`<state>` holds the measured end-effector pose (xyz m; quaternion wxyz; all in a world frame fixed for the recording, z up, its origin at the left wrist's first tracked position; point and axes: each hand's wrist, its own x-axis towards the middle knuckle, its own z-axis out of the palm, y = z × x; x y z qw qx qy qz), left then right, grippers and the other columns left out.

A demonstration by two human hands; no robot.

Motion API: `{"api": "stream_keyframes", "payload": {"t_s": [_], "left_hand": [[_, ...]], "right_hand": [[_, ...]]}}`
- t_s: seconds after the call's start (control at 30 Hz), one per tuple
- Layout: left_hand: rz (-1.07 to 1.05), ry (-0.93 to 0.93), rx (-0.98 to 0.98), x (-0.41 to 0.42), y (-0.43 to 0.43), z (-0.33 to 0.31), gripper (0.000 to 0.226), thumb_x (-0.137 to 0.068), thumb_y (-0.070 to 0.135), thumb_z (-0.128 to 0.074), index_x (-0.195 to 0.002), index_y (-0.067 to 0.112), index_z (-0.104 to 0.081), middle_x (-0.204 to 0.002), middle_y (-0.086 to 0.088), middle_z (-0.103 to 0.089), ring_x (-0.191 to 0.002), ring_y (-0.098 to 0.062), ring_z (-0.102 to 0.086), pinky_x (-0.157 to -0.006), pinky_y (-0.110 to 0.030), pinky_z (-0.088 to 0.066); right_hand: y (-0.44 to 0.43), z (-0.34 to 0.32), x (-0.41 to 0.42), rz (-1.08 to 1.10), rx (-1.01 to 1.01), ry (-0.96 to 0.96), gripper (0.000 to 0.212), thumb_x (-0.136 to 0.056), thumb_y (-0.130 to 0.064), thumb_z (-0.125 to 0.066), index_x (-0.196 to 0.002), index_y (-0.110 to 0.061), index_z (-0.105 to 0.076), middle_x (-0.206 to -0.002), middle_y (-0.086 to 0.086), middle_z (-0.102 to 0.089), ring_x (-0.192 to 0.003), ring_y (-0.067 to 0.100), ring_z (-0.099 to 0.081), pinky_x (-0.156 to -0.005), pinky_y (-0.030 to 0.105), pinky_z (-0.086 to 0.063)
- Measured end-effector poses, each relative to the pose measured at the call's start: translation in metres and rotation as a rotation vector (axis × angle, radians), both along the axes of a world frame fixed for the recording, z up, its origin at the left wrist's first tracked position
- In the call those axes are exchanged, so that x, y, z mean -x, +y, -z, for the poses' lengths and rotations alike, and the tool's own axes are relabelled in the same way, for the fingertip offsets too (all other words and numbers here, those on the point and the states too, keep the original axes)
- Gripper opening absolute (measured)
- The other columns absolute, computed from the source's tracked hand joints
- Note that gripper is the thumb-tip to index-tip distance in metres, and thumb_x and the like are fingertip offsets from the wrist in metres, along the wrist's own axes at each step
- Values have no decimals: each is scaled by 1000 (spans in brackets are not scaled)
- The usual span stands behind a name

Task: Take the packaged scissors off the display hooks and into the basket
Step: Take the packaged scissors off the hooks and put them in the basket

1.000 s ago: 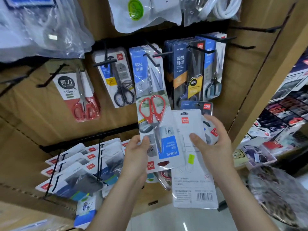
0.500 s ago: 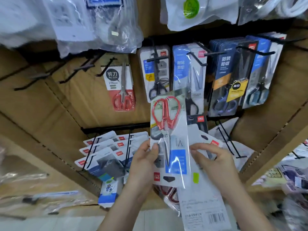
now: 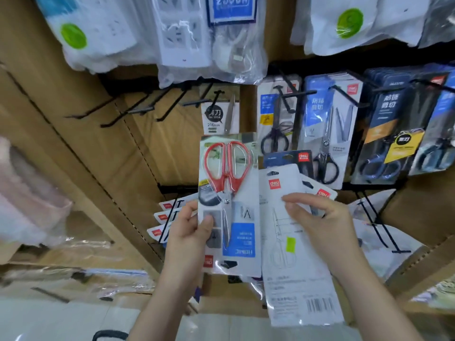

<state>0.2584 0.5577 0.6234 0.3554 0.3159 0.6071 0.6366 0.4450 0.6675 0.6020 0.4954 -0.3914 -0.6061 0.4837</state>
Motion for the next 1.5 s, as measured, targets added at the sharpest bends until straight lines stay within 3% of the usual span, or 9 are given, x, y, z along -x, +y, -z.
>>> {"api": "stream_keyframes", "payload": {"t_s": [0.2,0.5,0.63,0.73,0.87,0.97,1.1,1.3,1.5], "left_hand": [[103,180,56,30,-6,-17,25,-93,11,-63,-116,21,-66,-86,-10,-78,-76,-28,-75,-64,-43,-61],[795,708,417,124,34,-81,30,-86,14,-72,-112,28,-74,-92,-6,-78,-85,-25,-75,-77,-44,-61],[727,1103,470,105,70,-82,13,-79,33,-82,-87,39,-73,-79,19,-73,-77,-3,-68,-67,-19,-50],[295,1324,361,107,75,-62,42,-77,53,-76,-114,36,-66,-106,15,-64,-106,-9,-58,-87,-29,-48],[-247,496,151,90,37,-20,51,-80,42,-77,-120,25,-51,-115,2,-59,-104,-17,-58,-86,-32,-50],[-20,-3,253,48,13,11,30,-86,36,-72,-108,21,-58,-101,0,-69,-91,-14,-68,-73,-30,-56],[-69,-72,148,35,19,20,13,-98,21,-60,-102,13,-70,-97,-1,-78,-94,-22,-73,-85,-39,-59],[-176,-289,38,37,21,18,25,-103,27,-51,-110,9,-67,-106,-12,-75,-103,-35,-70,-95,-58,-53],[-168,-532,-6,41,24,10,29,-106,25,-44,-120,6,-62,-111,-16,-73,-100,-31,-72,-88,-46,-58]], "right_hand": [[2,-4,19,4,18,-6,29,-85,-2,-73,-77,-30,-76,-80,-26,-74,-80,-12,-64,-75,4,-45],[3,-13,27,-91,46,-49,11,-85,-17,-72,-79,-26,-77,-82,-22,-75,-83,-10,-66,-76,7,-46],[-8,-5,45,-182,162,-173,32,-54,-38,-84,-84,-29,-78,-92,-14,-76,-88,-1,-67,-82,19,-52],[-9,4,47,-76,258,-38,33,-55,-27,-88,-86,-22,-77,-96,-1,-76,-87,10,-72,-72,23,-57],[-6,15,44,101,268,68,28,-59,-24,-89,-84,-20,-77,-96,2,-76,-89,17,-73,-75,31,-60],[-10,18,50,155,253,101,30,-59,-23,-88,-86,-22,-76,-96,0,-76,-84,10,-73,-71,24,-58],[-21,22,66,124,193,71,4,-81,-24,-77,-82,-27,-76,-88,-9,-77,-83,5,-71,-73,23,-57],[-32,21,78,96,281,144,22,-93,-25,-61,-79,-17,-76,-71,-6,-76,-61,-1,-67,-55,9,-49],[-40,10,78,62,325,80,55,-106,-35,-29,-69,-21,-67,-45,-24,-61,-50,-19,-55,-46,0,-37]]}}
